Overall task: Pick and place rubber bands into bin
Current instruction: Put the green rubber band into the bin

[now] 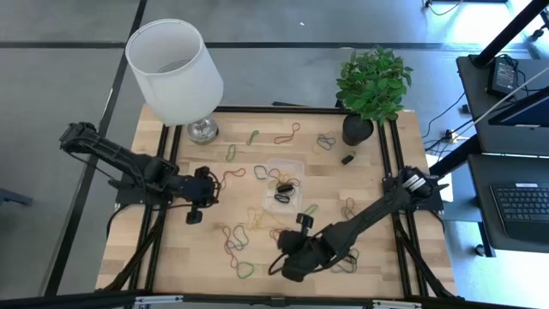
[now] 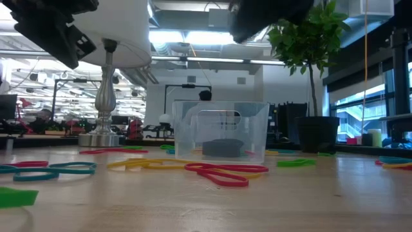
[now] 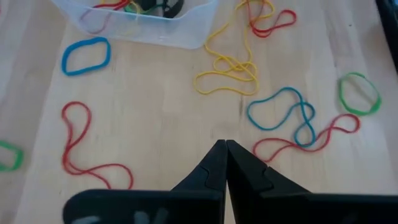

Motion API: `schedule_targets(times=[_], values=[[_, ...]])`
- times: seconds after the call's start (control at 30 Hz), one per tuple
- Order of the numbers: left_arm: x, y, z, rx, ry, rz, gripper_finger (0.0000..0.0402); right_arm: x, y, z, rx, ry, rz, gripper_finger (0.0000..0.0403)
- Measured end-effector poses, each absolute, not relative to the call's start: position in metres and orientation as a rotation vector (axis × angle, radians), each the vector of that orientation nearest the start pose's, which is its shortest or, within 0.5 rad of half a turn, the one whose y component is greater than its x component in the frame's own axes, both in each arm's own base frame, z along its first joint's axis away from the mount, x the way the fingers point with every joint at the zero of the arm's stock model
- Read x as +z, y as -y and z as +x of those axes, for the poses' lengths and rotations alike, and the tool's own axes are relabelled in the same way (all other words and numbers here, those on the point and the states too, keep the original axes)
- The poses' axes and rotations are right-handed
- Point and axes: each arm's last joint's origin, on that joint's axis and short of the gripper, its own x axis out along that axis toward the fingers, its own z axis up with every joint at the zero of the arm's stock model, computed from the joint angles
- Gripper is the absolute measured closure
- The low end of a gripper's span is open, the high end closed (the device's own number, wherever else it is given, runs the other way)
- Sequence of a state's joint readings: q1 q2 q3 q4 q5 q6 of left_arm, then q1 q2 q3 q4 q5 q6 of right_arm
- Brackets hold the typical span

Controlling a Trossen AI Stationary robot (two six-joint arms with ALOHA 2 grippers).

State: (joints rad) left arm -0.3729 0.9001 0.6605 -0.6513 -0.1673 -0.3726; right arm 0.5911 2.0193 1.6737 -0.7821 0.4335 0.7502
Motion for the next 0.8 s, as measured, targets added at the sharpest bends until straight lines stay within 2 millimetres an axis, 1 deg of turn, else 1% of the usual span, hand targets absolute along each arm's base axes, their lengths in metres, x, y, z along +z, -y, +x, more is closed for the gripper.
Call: schedule_targets(times=[0.27,0.4,0.47,0.57,0.67,0.8], values=[[0.236,0.059,0.158,-0.028,-0.874,-0.098,0.0399,0.228,-0.224,0.353,-0.252,-1.056,0.192,0.0387],[0.236,0.058,0.159,0.006,-0.861,-0.083,0.04,0.222,-0.222,0.354,-0.19,-1.06,0.09,0.0379],[0.236,0.057,0.159,0.018,-0.856,-0.078,0.04,0.216,-0.221,0.357,-0.148,-1.043,0.043,0.0372],[0.236,0.057,0.159,0.024,-0.853,-0.075,0.0398,0.2,-0.22,0.36,-0.096,-1.01,0.008,0.0357],[0.236,0.057,0.159,0.024,-0.852,-0.075,0.04,0.183,-0.219,0.365,-0.033,-0.926,0.042,0.0336],[0.236,0.057,0.159,0.024,-0.853,-0.075,0.0399,0.168,-0.215,0.372,0.005,-0.778,0.123,0.0301]])
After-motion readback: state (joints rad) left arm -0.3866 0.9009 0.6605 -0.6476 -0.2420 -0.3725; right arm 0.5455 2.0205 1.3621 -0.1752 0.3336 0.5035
